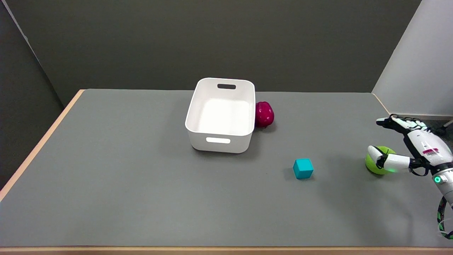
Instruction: Pick up the green apple.
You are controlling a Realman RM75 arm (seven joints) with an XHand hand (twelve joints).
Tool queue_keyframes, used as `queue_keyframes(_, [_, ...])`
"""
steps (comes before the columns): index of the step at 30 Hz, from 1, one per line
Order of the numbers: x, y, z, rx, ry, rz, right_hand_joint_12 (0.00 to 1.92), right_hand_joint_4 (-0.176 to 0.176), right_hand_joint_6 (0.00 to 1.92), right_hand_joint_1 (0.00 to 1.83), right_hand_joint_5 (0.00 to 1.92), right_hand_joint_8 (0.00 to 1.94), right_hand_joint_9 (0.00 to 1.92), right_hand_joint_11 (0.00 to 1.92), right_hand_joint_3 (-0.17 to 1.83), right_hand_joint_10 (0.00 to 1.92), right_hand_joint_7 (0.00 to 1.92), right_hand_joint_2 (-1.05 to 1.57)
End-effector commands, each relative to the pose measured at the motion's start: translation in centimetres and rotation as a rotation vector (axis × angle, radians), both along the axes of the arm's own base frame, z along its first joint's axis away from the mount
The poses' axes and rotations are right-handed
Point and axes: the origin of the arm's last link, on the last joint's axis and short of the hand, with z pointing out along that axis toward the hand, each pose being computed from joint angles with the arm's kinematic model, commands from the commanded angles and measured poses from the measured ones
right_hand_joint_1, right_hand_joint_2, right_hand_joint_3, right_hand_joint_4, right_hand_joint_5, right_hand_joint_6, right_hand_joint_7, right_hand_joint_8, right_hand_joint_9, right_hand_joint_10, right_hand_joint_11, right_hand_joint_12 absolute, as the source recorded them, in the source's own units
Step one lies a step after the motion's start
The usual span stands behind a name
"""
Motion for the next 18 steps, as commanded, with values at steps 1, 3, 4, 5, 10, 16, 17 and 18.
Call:
queue_keyframes(1, [-1.1,-1.4,0.3,0.027,0.004,-0.055,1.27,0.017,0.58,0.50,0.31,0.46,0.20,0.03,0.88,0.83,0.37,0.60])
queue_keyframes(3, [-1.3,-1.6,0.2,0.032,0.000,-0.061,1.28,0.017,0.58,0.50,0.31,0.46,0.20,0.04,0.88,0.83,0.37,0.60])
queue_keyframes(4, [-1.5,-1.6,0.2,0.032,-0.004,-0.065,1.28,0.018,0.58,0.50,0.31,0.46,0.20,0.05,0.88,0.83,0.37,0.60])
queue_keyframes(5, [-1.6,-1.6,0.2,0.033,-0.006,-0.066,1.28,0.018,0.58,0.50,0.31,0.46,0.20,0.05,0.88,0.83,0.37,0.59])
queue_keyframes(10, [-2.3,-1.2,0.8,0.009,-0.010,-0.087,1.29,0.021,0.58,0.52,0.31,0.46,0.21,0.06,0.89,0.83,0.37,0.59])
queue_keyframes(16, [-3.0,-0.5,1.1,-0.010,-0.019,-0.107,1.29,0.026,0.58,0.54,0.30,0.46,0.21,0.06,0.89,0.83,0.38,0.59])
queue_keyframes(17, [-3.1,-0.3,1.2,-0.014,-0.021,-0.111,1.29,0.026,0.58,0.54,0.30,0.46,0.21,0.06,0.89,0.83,0.37,0.59])
queue_keyframes(18, [-3.2,-0.2,1.3,-0.020,-0.025,-0.112,1.30,0.027,0.58,0.54,0.30,0.46,0.21,0.06,0.89,0.83,0.37,0.59])
